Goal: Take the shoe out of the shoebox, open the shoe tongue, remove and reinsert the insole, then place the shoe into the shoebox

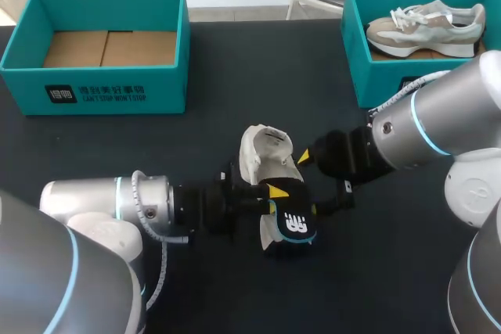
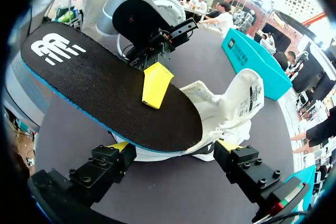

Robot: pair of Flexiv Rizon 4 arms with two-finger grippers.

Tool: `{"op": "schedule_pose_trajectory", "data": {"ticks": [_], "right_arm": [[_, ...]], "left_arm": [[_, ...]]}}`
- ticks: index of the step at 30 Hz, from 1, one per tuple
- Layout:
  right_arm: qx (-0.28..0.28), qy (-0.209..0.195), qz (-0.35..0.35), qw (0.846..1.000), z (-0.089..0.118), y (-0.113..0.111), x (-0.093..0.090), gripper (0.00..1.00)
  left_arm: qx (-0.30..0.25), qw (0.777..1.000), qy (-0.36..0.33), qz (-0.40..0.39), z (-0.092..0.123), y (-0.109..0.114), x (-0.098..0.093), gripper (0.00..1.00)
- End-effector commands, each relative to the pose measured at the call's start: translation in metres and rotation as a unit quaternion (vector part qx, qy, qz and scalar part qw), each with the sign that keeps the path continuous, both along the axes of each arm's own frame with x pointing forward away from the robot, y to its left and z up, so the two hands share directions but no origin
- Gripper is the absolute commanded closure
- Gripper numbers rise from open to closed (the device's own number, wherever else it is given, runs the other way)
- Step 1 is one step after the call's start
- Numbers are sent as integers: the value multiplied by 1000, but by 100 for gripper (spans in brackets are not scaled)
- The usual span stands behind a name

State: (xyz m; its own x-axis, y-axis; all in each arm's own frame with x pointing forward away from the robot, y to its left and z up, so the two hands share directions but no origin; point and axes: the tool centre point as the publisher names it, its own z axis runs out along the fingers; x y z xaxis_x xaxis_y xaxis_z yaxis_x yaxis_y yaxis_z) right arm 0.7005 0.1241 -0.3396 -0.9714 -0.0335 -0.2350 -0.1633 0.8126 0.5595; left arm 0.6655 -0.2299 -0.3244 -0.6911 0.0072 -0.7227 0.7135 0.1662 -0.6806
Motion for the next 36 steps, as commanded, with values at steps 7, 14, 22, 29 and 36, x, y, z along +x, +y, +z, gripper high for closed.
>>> {"op": "schedule_pose_trajectory", "data": {"ticks": [7, 14, 22, 29, 36], "right_arm": [[1, -1, 0, 1000, 0, 0, -1, 0], [1, -1, 0, 1000, 0, 0, -1, 0], [1, -1, 0, 1000, 0, 0, -1, 0], [1, -1, 0, 1000, 0, 0, -1, 0], [1, -1, 0, 1000, 0, 0, -1, 0]], "left_arm": [[18, 1000, 12, 14, -23, -1, 25, 100], [11, 1000, 8, 10, -11, 0, 18, 52], [-6, 1000, -16, -2, 11, -2, 2, 55], [-5, 1000, -8, -16, 9, -4, -8, 89], [-5, 1000, -3, -19, -7, -7, -3, 100]]}}
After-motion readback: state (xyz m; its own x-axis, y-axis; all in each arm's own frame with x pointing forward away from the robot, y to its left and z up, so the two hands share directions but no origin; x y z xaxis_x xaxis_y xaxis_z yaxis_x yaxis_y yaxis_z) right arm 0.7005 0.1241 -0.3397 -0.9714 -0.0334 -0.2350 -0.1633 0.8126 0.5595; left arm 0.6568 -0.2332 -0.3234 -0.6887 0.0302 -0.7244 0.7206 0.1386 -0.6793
